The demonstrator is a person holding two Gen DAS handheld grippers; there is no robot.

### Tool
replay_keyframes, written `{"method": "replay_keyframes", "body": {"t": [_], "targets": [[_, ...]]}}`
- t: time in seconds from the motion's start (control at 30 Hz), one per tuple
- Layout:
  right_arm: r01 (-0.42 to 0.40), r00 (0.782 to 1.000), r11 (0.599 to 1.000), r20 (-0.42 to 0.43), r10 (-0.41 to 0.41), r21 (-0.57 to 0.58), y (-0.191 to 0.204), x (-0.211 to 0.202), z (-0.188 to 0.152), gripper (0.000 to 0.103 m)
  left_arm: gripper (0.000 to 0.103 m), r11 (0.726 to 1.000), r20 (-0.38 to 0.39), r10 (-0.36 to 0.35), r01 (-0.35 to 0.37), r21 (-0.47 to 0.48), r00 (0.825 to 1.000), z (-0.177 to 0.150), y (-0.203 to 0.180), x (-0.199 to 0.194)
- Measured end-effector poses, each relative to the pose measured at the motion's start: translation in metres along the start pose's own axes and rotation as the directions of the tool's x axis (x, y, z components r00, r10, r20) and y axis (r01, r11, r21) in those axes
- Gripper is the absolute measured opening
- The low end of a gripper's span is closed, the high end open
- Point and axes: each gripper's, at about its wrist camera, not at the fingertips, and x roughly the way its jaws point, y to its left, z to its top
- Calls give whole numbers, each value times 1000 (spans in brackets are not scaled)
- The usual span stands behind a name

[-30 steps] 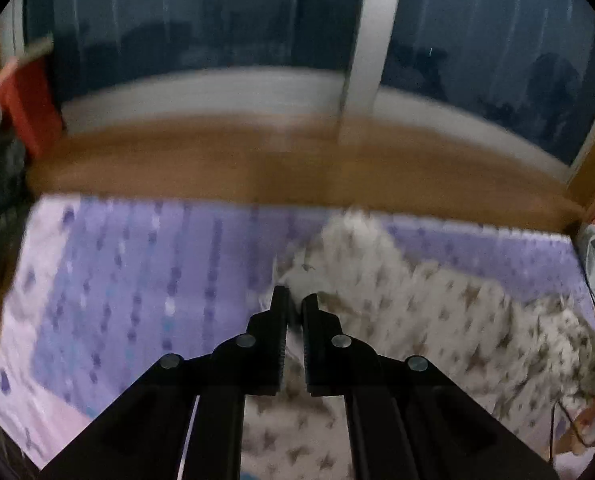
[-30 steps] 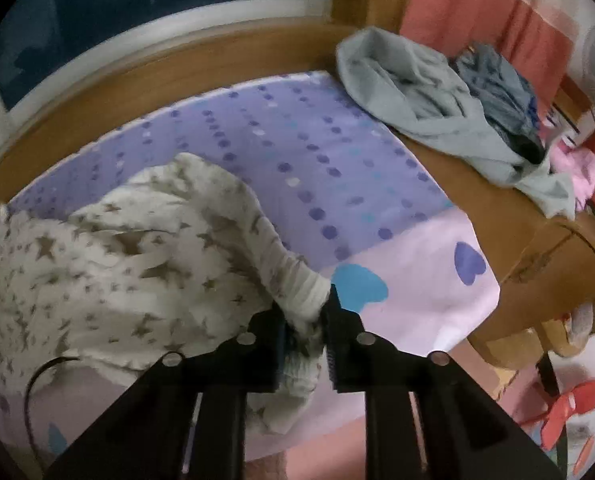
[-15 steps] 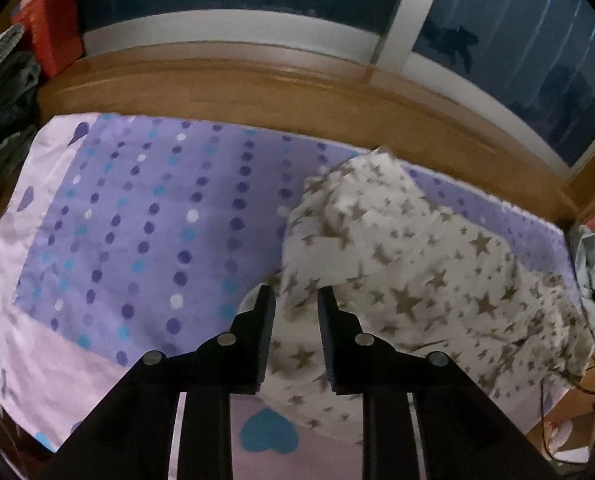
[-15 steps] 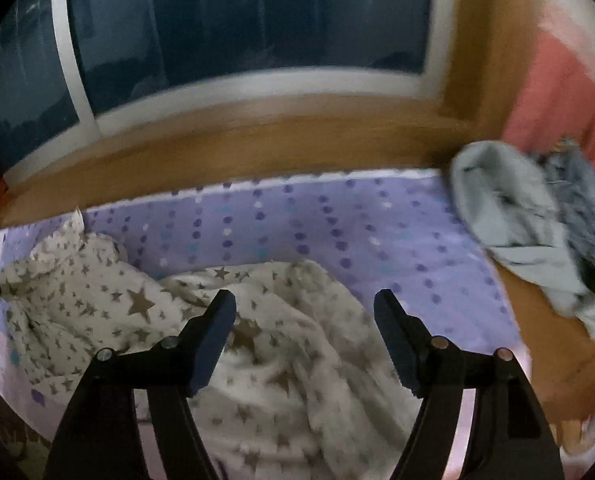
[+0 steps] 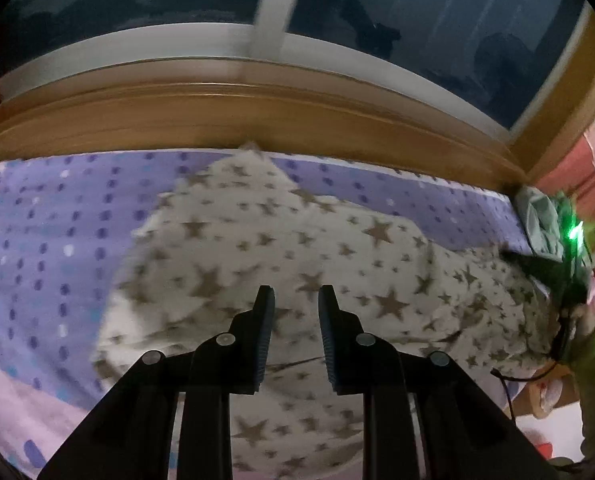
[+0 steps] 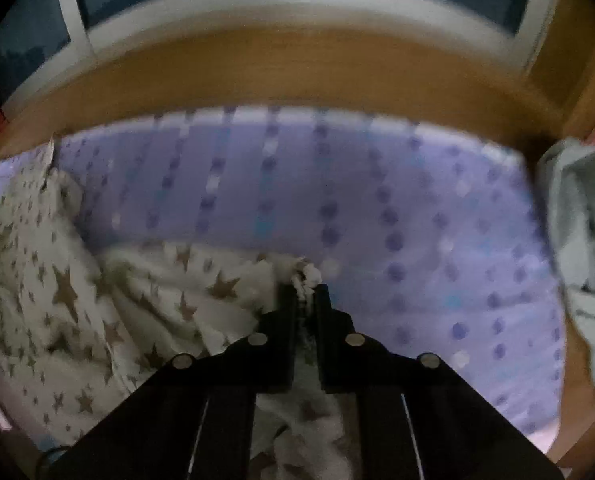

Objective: Fold clothes

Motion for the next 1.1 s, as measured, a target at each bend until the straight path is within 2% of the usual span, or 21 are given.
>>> {"method": "replay_keyframes", "body": {"t": [0.07, 0.13, 0.2, 0.23, 0.33, 0.4, 0.57, 0.63, 0.67, 0.73, 0.8, 0.87, 0.9, 0.93, 1.0, 1.1], "targets": [[52, 994, 996, 94, -59, 69, -18, -23, 17, 7, 22, 1000, -10, 2, -2, 11, 1000, 1, -10, 8], [96, 982, 988, 153, -115, 124, -40, -38, 33, 7, 22, 1000, -20, -1, 2, 20, 1000, 2, -18, 14], [180, 958, 969, 194, -211, 166, -63, -45, 49, 7, 22, 1000, -27, -4, 5, 24, 1000, 2, -25, 20], [204, 949, 961, 202, -240, 184, -72, -45, 56, 7, 22, 1000, -33, -3, 4, 27, 999, 3, -29, 24], [222, 950, 948, 170, -263, 226, -97, -27, 68, 7, 22, 999, -46, 10, -8, 34, 999, 1, -39, 31], [258, 948, 942, 133, -290, 215, -104, -5, 70, 7, 22, 999, -55, 14, -12, 31, 998, 1, -43, 35], [273, 961, 954, 0, -276, 122, -102, 54, 64, 7, 22, 1000, -91, 25, -23, 18, 996, -4, -46, 41], [285, 958, 955, -48, -282, 85, -97, 73, 63, 15, 22, 1000, -102, 16, -13, 24, 995, -6, -49, 40], [289, 957, 954, -46, -286, 81, -97, 71, 63, 17, 22, 1000, -100, 9, -6, 27, 995, -7, -52, 38], [254, 967, 962, -32, -252, 97, -99, 56, 64, 18, 22, 999, -95, -1, 5, 39, 995, -9, -58, 34], [204, 978, 972, 19, -208, 116, -102, 26, 63, 21, 22, 998, -93, -8, 14, 60, 996, -14, -68, 32], [181, 979, 978, 74, -189, 107, -103, -7, 55, 40, 23, 995, -97, -8, 18, 97, 995, -21, -84, 31], [162, 980, 982, 98, -172, 100, -102, -24, 47, 55, 23, 993, -98, -13, 25, 114, 995, -25, -91, 30], [136, 982, 987, 120, -146, 91, -99, -41, 37, 63, 23, 991, -99, -20, 33, 131, 995, -28, -99, 30], [84, 985, 994, 148, -93, 67, -96, -71, 15, 63, 23, 982, -118, -41, 62, 178, 992, -39, -117, 31], [49, 992, 998, 112, -52, 28, -89, -100, -27, 64, 23, 958, -161, -73, 114, 264, 984, -55, -144, 31]]}}
